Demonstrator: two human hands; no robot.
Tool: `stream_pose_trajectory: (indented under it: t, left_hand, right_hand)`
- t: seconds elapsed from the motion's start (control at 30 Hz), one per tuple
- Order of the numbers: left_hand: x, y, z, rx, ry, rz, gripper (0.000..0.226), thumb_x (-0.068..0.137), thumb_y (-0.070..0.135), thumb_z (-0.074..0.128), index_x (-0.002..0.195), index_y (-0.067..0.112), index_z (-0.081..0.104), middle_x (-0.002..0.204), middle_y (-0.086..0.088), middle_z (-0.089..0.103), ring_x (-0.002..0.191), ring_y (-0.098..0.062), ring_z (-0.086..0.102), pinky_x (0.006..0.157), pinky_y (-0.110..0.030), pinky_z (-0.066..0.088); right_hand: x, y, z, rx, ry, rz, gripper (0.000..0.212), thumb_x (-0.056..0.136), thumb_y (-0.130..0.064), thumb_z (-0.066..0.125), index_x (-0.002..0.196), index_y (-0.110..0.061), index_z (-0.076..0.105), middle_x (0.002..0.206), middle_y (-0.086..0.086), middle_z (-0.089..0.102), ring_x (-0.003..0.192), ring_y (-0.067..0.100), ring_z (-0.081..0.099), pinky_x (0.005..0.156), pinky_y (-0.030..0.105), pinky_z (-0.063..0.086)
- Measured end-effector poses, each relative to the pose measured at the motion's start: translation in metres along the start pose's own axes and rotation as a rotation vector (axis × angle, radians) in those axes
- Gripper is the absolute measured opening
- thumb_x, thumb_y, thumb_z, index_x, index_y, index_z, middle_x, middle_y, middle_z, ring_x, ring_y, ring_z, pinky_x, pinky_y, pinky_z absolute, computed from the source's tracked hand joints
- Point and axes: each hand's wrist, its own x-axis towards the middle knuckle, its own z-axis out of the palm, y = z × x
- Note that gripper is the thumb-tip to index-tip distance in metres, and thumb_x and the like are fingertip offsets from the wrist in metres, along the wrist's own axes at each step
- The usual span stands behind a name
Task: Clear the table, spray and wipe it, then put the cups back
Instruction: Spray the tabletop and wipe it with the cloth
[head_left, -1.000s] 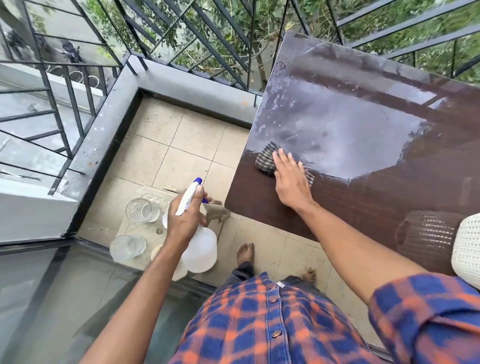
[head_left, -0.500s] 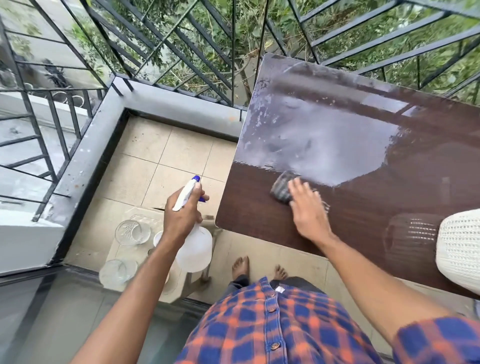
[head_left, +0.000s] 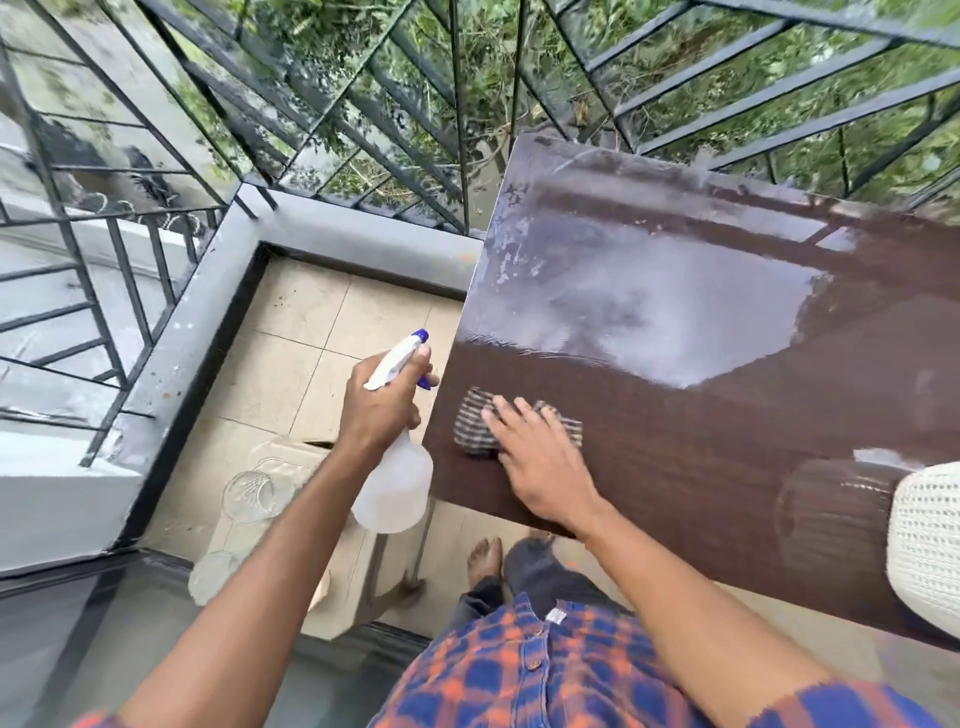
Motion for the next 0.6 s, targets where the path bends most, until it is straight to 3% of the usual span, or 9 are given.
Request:
stream_pose_trajectory:
  t: [0.07,0.17,0.27,0.33,0.5,0.6]
  left_hand:
    - [0.003,0.005,0.007,0.013,0.003,-0.011,0.034,0.096,0.040,0.066,0.097,0.007,0.071,0.087,-0.012,0.075,0.044,-0.022,0.043,0.048,-0.026,0.041]
    - [0.007,0.010,0.013,0.030,0.018,-0.013,0.031,0.096,0.040,0.065,0.094,0.010,0.071,0.084,-0.009,0.075,0.045,-0.024,0.043,0.049,-0.026,0.041]
    - [0.011,0.019,0.024,0.027,0.059,-0.028,0.025,0.096,0.038,0.065,0.091,0.014,0.071,0.085,-0.008,0.075,0.043,-0.022,0.043,0.047,-0.022,0.040]
    - [0.016,0.024,0.032,0.043,0.064,-0.023,0.027,0.097,0.038,0.065,0.095,0.013,0.072,0.088,-0.011,0.075,0.042,-0.022,0.043,0.049,-0.024,0.040]
    - [0.027,0.035,0.046,0.052,0.073,0.011,0.028,0.098,0.036,0.064,0.108,0.012,0.073,0.092,-0.017,0.074,0.042,-0.023,0.045,0.048,-0.023,0.041]
    - [0.032,0.039,0.051,0.073,0.066,0.022,0.028,0.098,0.036,0.063,0.110,0.012,0.073,0.090,-0.014,0.074,0.042,-0.023,0.046,0.047,-0.022,0.041]
  right_hand:
    - [-0.015,0.056,-0.011,-0.008,0.036,0.126,0.060,0.098,-0.029,0.046,0.156,-0.024,0.033,0.164,0.001,0.030,0.148,0.029,0.032,0.120,0.052,0.023]
    - [0.001,0.125,-0.036,0.045,0.104,0.488,0.061,0.099,-0.031,0.039,0.159,-0.021,0.028,0.166,0.004,0.025,0.150,0.033,0.028,0.121,0.055,0.020]
    - [0.052,0.135,-0.054,0.044,0.141,0.628,0.062,0.101,-0.028,0.044,0.159,-0.023,0.023,0.168,0.001,0.019,0.152,0.031,0.022,0.122,0.055,0.016]
    - [0.086,0.109,-0.056,0.053,0.121,0.535,0.064,0.101,-0.029,0.045,0.160,-0.024,0.020,0.168,-0.001,0.015,0.153,0.029,0.018,0.122,0.055,0.014]
    - [0.097,0.020,-0.030,0.039,-0.030,0.037,0.063,0.100,-0.024,0.046,0.159,-0.025,0.023,0.168,-0.001,0.017,0.154,0.027,0.019,0.122,0.054,0.009]
    - [0.062,0.027,-0.017,0.046,-0.010,-0.135,0.061,0.097,-0.024,0.050,0.156,-0.027,0.032,0.165,-0.003,0.028,0.151,0.025,0.028,0.123,0.052,0.019]
